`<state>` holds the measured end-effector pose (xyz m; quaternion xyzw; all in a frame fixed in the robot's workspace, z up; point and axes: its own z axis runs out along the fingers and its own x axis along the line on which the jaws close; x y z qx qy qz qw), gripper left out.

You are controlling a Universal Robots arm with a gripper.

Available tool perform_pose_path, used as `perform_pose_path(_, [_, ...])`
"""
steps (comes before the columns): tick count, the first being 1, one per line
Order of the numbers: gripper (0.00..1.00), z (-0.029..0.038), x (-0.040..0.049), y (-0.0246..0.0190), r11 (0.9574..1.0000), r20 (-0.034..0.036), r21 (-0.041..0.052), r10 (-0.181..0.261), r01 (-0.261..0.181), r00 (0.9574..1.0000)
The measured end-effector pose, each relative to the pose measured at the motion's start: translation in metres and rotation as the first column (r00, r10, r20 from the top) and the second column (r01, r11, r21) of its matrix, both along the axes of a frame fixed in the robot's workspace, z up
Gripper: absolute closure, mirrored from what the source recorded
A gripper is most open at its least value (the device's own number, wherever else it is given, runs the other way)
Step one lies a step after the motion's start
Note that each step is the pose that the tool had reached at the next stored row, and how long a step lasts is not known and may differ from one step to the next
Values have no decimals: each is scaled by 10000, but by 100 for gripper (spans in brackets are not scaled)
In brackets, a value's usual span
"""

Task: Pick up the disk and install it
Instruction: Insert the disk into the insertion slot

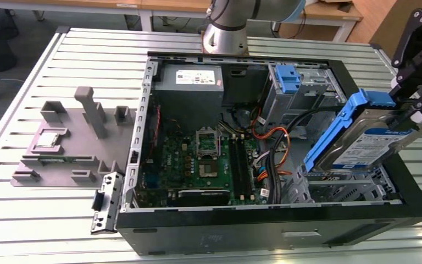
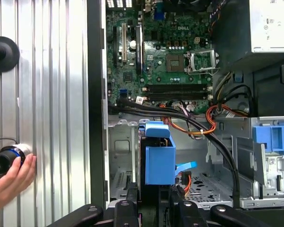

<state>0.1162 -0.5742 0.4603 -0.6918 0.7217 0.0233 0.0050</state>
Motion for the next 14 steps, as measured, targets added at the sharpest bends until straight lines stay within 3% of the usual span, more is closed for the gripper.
perform_pose_path(14, [65,-76,29,-3,9997,0,-2,247,-247,9997])
